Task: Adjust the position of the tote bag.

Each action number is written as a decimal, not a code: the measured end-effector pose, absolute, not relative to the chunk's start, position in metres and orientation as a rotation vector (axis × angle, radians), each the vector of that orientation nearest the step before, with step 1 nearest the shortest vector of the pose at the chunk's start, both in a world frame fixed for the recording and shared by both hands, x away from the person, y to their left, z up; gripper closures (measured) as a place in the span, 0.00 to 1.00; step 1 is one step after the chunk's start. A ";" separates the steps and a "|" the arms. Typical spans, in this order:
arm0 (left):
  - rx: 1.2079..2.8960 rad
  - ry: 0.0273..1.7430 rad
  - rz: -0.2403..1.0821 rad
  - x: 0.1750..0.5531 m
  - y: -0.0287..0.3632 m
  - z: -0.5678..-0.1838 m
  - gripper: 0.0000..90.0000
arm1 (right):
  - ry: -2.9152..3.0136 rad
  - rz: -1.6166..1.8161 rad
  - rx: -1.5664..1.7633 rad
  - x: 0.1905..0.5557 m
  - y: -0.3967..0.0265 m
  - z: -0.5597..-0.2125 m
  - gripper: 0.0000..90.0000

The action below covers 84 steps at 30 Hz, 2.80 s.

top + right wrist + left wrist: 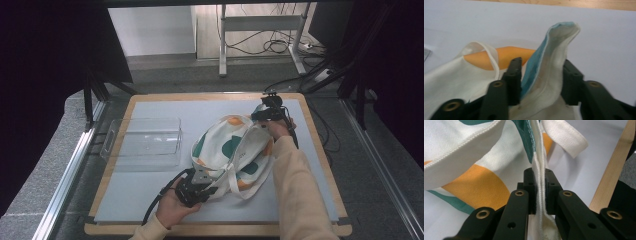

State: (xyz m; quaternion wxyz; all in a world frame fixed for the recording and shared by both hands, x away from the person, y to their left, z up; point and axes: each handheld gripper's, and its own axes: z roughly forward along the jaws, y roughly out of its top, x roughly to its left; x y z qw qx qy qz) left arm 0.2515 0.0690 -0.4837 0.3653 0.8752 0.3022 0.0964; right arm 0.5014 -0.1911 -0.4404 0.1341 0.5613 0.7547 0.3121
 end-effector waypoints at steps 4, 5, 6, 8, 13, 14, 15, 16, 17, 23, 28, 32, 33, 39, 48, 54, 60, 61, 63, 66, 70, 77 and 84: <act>2.243 0.783 0.245 0.252 0.069 -0.485 0.93 | 2.203 0.895 1.621 0.501 -0.195 -0.441 0.84; 2.244 0.783 0.245 0.252 0.069 -0.485 0.93 | 2.208 0.893 1.617 0.501 -0.195 -0.441 0.86; 2.243 0.783 0.246 0.252 0.069 -0.485 0.93 | 2.207 0.896 1.613 0.500 -0.196 -0.440 0.89; 2.251 0.778 0.250 0.252 0.069 -0.485 0.93 | 2.207 0.901 1.605 0.499 -0.196 -0.440 0.91; 2.252 0.779 0.255 0.252 0.071 -0.484 0.93 | 2.208 0.899 1.573 0.494 -0.198 -0.438 0.92; 2.253 0.779 0.256 0.252 0.071 -0.484 0.93 | 2.204 0.907 1.571 0.494 -0.199 -0.437 0.93; 2.252 0.782 0.258 0.252 0.071 -0.484 0.93 | 2.203 0.906 1.572 0.493 -0.199 -0.436 0.93; 2.252 0.783 0.262 0.252 0.072 -0.484 0.93 | 2.204 0.903 1.559 0.492 -0.200 -0.435 0.93; 2.253 0.785 0.267 0.252 0.073 -0.483 0.93 | 2.204 0.906 1.555 0.490 -0.201 -0.434 0.93; 2.260 0.805 0.295 0.254 0.080 -0.478 0.94 | 2.195 0.920 1.527 0.481 -0.205 -0.425 0.94; 2.251 0.817 0.313 0.253 0.084 -0.474 0.94 | 2.187 0.942 1.526 0.473 -0.215 -0.425 0.94; 2.256 0.819 0.315 0.254 0.087 -0.474 0.94 | 2.176 0.963 1.524 0.465 -0.221 -0.425 0.94; 2.257 0.817 0.314 0.254 0.087 -0.473 0.94 | 2.174 0.970 1.528 0.463 -0.222 -0.424 0.94; 2.259 0.816 0.319 0.256 0.091 -0.470 0.94 | 2.157 0.992 1.527 0.451 -0.231 -0.418 0.94; 2.252 0.822 0.322 0.259 0.098 -0.466 0.94 | 2.136 1.029 1.510 0.430 -0.244 -0.413 0.94; 2.254 0.823 0.323 0.261 0.101 -0.466 0.94 | 2.130 1.041 1.487 0.419 -0.249 -0.410 0.94; 2.257 0.819 0.323 0.264 0.103 -0.464 0.94 | 2.123 1.062 1.486 0.412 -0.254 -0.409 0.94; 2.255 0.818 0.325 0.264 0.103 -0.464 0.94 | 2.122 1.065 1.486 0.412 -0.255 -0.409 0.94; 2.262 0.813 0.329 0.265 0.104 -0.463 0.94 | 2.117 1.071 1.491 0.410 -0.256 -0.410 0.94; 2.267 0.811 0.331 0.267 0.105 -0.463 0.94 | 2.108 1.077 1.496 0.407 -0.257 -0.412 0.94; 2.275 0.805 0.336 0.269 0.107 -0.461 0.94 | 2.090 1.102 1.501 0.400 -0.259 -0.413 0.94; 2.276 0.811 0.333 0.275 0.111 -0.459 0.94 | 2.058 1.152 1.519 0.384 -0.268 -0.415 0.94; 2.273 0.827 0.317 0.284 0.115 -0.459 0.94 | 2.037 1.184 1.518 0.371 -0.272 -0.417 0.94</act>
